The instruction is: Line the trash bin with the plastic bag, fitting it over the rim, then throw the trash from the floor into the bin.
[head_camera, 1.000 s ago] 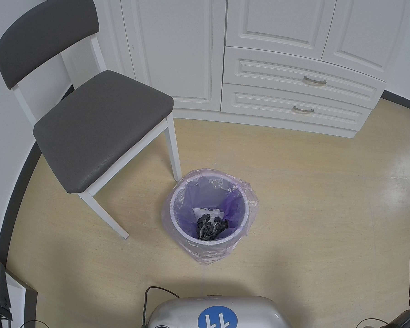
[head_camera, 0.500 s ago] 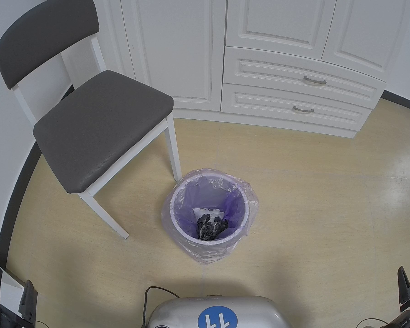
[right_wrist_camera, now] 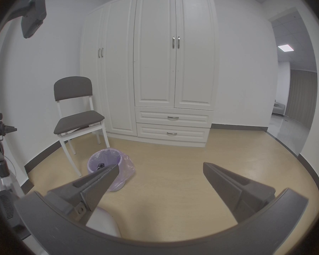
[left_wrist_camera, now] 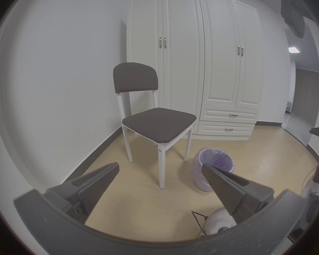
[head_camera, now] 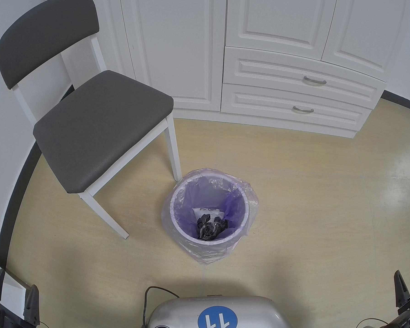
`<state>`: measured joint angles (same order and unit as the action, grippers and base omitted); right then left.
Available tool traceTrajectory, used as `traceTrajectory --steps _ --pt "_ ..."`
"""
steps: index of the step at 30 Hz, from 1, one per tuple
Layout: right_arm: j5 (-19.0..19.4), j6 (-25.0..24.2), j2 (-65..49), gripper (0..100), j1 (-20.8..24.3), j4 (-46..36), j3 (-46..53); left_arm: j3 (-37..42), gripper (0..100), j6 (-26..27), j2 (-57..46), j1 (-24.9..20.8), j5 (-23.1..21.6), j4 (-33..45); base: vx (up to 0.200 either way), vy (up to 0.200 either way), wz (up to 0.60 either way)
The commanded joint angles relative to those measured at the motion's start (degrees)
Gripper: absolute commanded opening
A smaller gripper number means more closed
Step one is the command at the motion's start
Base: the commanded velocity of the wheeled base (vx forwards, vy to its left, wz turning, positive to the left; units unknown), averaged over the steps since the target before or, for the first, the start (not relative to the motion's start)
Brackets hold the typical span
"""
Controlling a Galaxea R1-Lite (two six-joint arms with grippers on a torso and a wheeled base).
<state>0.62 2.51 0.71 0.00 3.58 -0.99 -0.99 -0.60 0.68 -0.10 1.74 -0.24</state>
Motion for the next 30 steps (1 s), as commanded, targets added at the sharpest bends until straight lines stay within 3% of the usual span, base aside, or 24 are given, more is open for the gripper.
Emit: traceTrajectory --steps 1,5,30 --pt "1.58 0.04 -0.71 100 0.00 -0.07 0.99 0.99 100 -0.02 -0.68 0.01 0.01 -0.02 0.000 0.000 0.00" --pt "1.22 -0.31 -0.71 100 0.00 -5.34 0.28 0.99 100 -0.02 -0.68 -0.08 0.01 -0.02 0.000 0.000 0.00" --pt "-0.09 -2.25 -0.71 100 0.09 -3.76 0.99 0.99 100 -0.46 -0.68 0.01 0.01 -0.11 0.000 0.000 0.00"
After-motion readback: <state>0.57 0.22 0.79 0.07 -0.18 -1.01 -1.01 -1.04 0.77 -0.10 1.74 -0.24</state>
